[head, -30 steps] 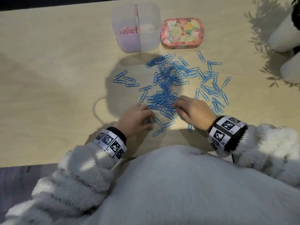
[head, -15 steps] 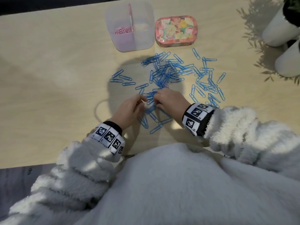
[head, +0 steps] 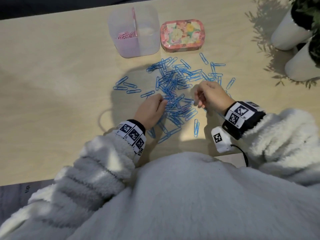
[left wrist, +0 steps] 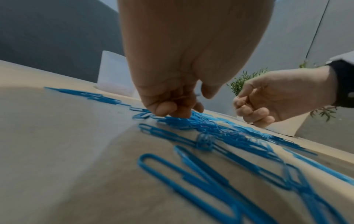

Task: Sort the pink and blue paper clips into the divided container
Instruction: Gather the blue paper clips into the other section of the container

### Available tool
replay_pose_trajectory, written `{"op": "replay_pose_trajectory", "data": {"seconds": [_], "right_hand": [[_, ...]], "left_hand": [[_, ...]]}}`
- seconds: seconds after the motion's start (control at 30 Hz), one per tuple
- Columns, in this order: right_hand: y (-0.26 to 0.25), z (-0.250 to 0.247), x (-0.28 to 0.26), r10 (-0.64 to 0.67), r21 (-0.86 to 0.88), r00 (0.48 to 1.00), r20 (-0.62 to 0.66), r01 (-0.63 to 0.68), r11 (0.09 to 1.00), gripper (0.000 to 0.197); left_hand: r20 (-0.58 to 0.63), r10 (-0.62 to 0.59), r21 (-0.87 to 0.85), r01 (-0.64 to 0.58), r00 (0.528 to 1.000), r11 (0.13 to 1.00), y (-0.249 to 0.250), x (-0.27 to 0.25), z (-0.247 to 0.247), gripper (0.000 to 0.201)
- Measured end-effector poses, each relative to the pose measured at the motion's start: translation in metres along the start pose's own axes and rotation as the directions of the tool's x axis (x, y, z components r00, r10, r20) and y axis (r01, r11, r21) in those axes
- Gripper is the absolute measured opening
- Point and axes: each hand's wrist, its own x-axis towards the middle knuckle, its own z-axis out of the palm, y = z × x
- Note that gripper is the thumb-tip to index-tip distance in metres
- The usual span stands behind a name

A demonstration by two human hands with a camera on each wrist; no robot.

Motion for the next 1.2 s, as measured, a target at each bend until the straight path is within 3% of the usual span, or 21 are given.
{"op": "replay_pose_trajectory", "data": {"seconds": [0.07, 0.13, 0.2, 0.3, 0.43, 0.57, 0.8, 0.9, 0.97, 1.07, 1.13, 1.2], "right_hand": [[0.003, 0.008, -0.003, -0.117, -0.348, 0.985, 0.125, 0.154, 0.925, 0.016], [0.009, 0.014, -0.003, -0.155, -0.675, 0.962, 0.224, 0.268, 0.688, 0.008], [0.016, 0.017, -0.002, -0.146, -0.791, 0.963, 0.229, 0.271, 0.548, 0.012], [0.017, 0.011, 0.002, -0.179, -0.739, 0.961, 0.212, 0.277, 0.614, 0.011], [0.016, -0.013, 0.016, -0.139, -0.489, 0.982, 0.132, 0.186, 0.852, 0.006], [0.023, -0.028, 0.021, -0.073, -0.359, 0.997, 0.018, 0.074, 0.93, 0.008], [0.027, -0.029, 0.022, -0.043, -0.334, 0.992, -0.119, 0.001, 0.942, 0.011], [0.027, -0.032, 0.019, -0.165, -0.562, 0.965, -0.206, 0.022, 0.827, 0.01], [0.022, -0.025, 0.011, -0.209, -0.671, 0.966, -0.153, 0.054, 0.74, 0.016], [0.013, -0.006, 0.002, -0.229, -0.748, 0.973, 0.031, 0.175, 0.64, 0.014], [0.013, 0.002, 0.004, -0.216, -0.776, 0.975, 0.054, 0.176, 0.605, 0.015], [0.012, 0.006, 0.011, -0.159, -0.768, 0.986, 0.044, 0.136, 0.626, 0.012]], "left_hand": [[0.01, 0.029, 0.05, -0.029, 1.0, 0.998, 0.005, 0.005, 0.001, 0.024], [0.054, 0.085, 0.159, -0.092, 0.995, 0.983, 0.007, 0.009, 0.003, 0.024], [0.102, 0.09, 0.237, -0.112, 0.991, 0.965, 0.006, 0.012, 0.003, 0.021], [0.143, 0.056, 0.261, -0.093, 0.988, 0.961, -0.004, 0.008, -0.003, 0.013], [0.152, 0.048, 0.288, -0.091, 0.987, 0.953, -0.016, -0.002, -0.012, 0.01], [0.097, 0.075, 0.297, -0.101, 0.992, 0.95, -0.007, 0.001, -0.015, 0.009], [0.059, 0.13, 0.337, -0.142, 0.99, 0.931, 0.016, 0.026, -0.002, 0.017], [0.069, 0.101, 0.339, -0.119, 0.992, 0.933, 0.015, 0.03, 0.0, 0.014], [0.059, 0.094, 0.317, -0.108, 0.994, 0.942, 0.011, 0.029, 0.0, 0.012], [0.058, 0.035, 0.253, -0.049, 0.998, 0.966, 0.005, 0.022, -0.004, 0.023], [0.087, 0.005, 0.234, -0.026, 0.996, 0.972, 0.0, 0.018, -0.007, 0.033], [0.078, 0.003, 0.223, -0.02, 0.997, 0.975, -0.003, 0.014, -0.009, 0.032]]}}
